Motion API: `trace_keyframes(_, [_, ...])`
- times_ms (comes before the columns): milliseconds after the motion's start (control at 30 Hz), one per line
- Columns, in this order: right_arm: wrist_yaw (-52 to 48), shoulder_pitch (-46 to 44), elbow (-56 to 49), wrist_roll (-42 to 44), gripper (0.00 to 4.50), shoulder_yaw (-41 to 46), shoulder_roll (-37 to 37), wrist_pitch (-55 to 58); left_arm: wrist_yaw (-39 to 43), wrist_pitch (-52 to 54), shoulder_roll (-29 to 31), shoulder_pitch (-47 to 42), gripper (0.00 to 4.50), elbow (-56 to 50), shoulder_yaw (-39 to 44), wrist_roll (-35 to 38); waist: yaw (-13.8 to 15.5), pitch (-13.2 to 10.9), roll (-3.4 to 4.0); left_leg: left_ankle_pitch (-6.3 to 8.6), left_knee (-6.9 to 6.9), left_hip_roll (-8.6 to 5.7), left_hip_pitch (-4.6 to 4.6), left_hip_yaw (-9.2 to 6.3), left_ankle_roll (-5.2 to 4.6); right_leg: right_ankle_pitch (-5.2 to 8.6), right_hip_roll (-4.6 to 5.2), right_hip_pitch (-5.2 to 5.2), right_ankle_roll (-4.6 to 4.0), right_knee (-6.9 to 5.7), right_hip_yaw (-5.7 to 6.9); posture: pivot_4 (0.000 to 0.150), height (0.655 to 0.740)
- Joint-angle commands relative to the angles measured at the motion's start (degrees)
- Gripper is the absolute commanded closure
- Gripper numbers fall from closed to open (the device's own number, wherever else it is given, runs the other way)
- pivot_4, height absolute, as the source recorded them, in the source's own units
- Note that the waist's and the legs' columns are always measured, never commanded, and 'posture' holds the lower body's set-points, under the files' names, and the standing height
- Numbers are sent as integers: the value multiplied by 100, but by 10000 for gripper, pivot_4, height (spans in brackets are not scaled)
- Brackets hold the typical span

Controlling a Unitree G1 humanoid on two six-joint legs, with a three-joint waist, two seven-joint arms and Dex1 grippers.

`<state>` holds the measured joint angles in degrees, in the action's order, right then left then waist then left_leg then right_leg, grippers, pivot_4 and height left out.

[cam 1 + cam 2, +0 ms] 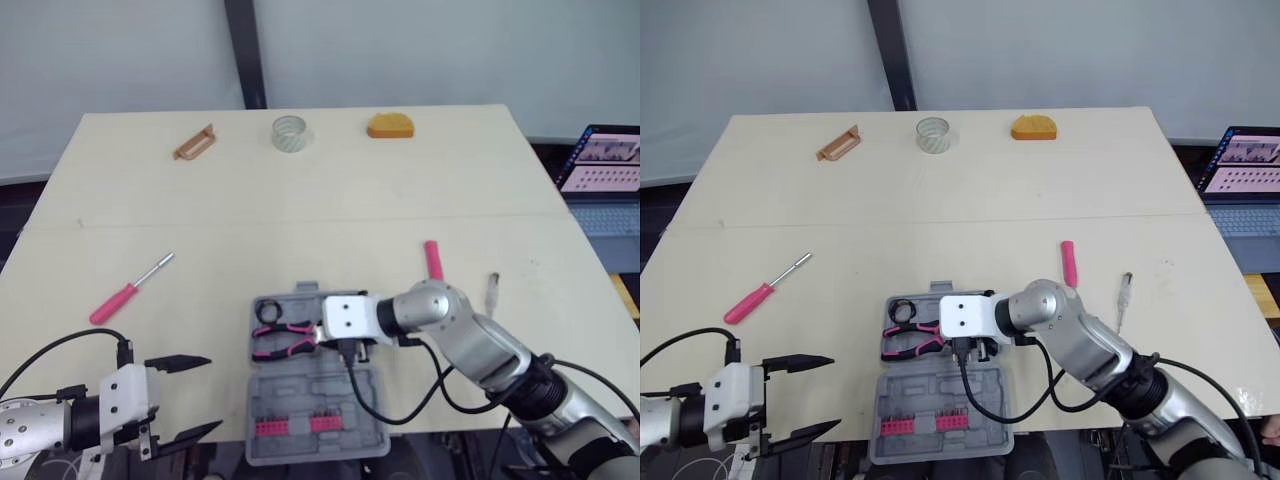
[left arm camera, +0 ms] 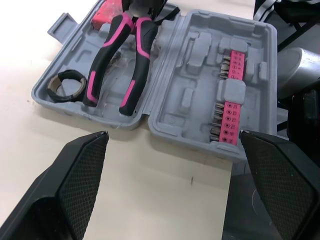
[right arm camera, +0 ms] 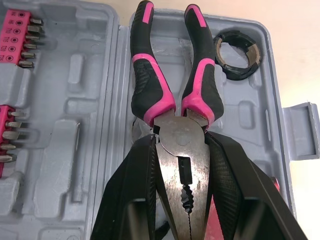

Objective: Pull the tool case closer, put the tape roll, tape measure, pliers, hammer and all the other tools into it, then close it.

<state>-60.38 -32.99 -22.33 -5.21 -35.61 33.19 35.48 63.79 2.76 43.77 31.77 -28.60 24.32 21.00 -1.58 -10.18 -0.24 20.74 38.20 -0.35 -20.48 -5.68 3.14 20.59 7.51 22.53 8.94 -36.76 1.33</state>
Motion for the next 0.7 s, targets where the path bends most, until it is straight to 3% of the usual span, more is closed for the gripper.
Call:
trace_keyframes(33, [91,-51,-110,-61,35342,19,-67,37,-49,26,42,40,0,-155,83,74,0,0,0,0,0,0,0,0,0,0,0,0,0,0,0,1500,7400])
trace_keyframes(400, [92,41,-160,-163,35342,-100,-100,127,-603,567,-104,-329,0,-33,264,337,0,0,0,0,0,0,1,0,0,0,0,0,0,-2,-1,1500,7400])
trace_keyframes(700, [181,90,-124,-230,35342,-186,-111,179,-507,667,-61,-216,0,-202,246,373,-5,1,-1,0,-4,1,3,0,0,0,-1,0,0,-1,-1,1500,7400])
